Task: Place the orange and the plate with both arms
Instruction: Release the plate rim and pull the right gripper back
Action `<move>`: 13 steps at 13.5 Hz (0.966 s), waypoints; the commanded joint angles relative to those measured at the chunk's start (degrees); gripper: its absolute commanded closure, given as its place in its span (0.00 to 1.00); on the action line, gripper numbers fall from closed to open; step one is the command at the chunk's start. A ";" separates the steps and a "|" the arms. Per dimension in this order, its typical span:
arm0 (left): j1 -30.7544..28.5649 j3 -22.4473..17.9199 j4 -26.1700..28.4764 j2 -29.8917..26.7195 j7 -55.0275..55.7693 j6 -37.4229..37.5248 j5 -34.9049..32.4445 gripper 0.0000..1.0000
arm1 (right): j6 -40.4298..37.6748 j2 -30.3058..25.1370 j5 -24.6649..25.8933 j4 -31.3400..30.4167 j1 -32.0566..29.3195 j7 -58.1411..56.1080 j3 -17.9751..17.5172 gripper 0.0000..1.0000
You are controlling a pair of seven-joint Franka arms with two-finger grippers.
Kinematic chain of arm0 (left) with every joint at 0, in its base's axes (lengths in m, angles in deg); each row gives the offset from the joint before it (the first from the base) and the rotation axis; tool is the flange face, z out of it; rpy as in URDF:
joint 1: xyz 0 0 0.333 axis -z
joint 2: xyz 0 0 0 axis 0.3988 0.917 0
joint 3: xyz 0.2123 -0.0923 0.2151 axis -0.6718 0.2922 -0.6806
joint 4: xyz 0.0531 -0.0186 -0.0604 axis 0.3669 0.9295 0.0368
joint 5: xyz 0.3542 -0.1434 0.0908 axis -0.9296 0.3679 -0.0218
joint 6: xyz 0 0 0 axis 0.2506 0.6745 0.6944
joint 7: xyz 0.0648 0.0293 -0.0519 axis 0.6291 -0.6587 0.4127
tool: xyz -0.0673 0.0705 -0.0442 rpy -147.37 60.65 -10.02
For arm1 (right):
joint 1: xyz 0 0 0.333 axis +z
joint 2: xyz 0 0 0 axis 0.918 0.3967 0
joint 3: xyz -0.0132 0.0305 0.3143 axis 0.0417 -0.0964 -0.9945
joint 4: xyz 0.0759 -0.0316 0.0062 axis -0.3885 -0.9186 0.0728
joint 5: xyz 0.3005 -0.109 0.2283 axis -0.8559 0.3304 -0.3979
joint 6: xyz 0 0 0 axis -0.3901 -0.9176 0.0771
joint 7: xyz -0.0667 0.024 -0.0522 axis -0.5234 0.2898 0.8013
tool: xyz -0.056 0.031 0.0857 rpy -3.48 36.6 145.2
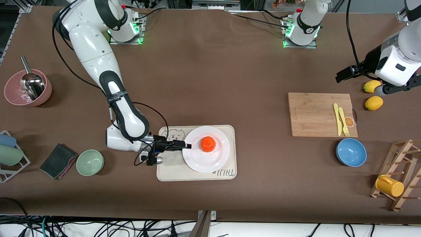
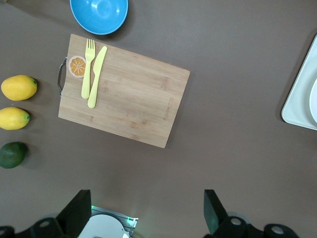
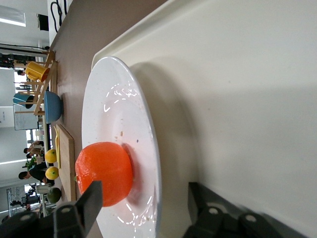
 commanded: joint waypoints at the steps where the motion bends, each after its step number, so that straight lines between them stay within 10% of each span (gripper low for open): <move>1: 0.27 -0.18 -0.21 -0.36 -1.14 0.87 -0.05 0.00 | -1.09 -1.14 7.01 0.46 -0.84 4.17 -0.19 0.01; 13: 0.27 -0.18 -0.13 -0.19 -1.14 0.78 -0.14 0.00 | -23.22 -19.42 54.73 0.46 -1.72 22.55 4.81 0.01</move>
